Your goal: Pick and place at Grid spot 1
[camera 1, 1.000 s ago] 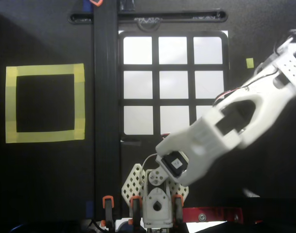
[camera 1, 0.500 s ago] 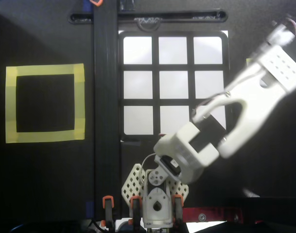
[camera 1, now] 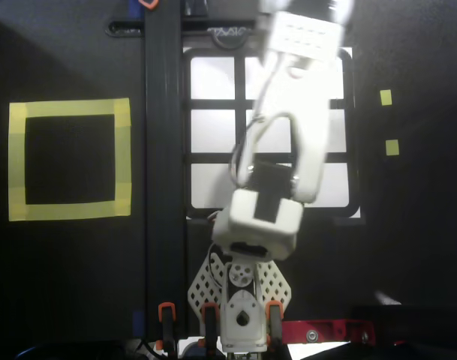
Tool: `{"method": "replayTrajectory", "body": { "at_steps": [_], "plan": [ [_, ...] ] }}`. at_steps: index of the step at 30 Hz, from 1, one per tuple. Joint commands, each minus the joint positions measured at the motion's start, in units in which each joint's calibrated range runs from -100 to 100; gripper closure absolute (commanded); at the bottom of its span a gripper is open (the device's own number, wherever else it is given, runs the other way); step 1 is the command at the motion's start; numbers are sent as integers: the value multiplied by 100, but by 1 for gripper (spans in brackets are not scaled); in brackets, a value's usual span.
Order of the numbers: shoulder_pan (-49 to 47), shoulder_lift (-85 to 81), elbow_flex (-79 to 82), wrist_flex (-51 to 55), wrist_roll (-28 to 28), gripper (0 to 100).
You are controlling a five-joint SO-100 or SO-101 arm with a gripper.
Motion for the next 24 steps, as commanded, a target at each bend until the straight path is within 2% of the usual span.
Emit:
{"method": "replayTrajectory", "body": {
  "at_steps": [1, 5, 7, 15, 24],
  "plan": [
    [-373, -439, -112, 317, -728, 89],
    [-566, -508, -112, 516, -1714, 89],
    [-540, -594, 25, 615, -1949, 89],
    [-599, -860, 392, 242, -1944, 89],
    [-1596, 685, 392, -1062, -1963, 89]
  ]
}}
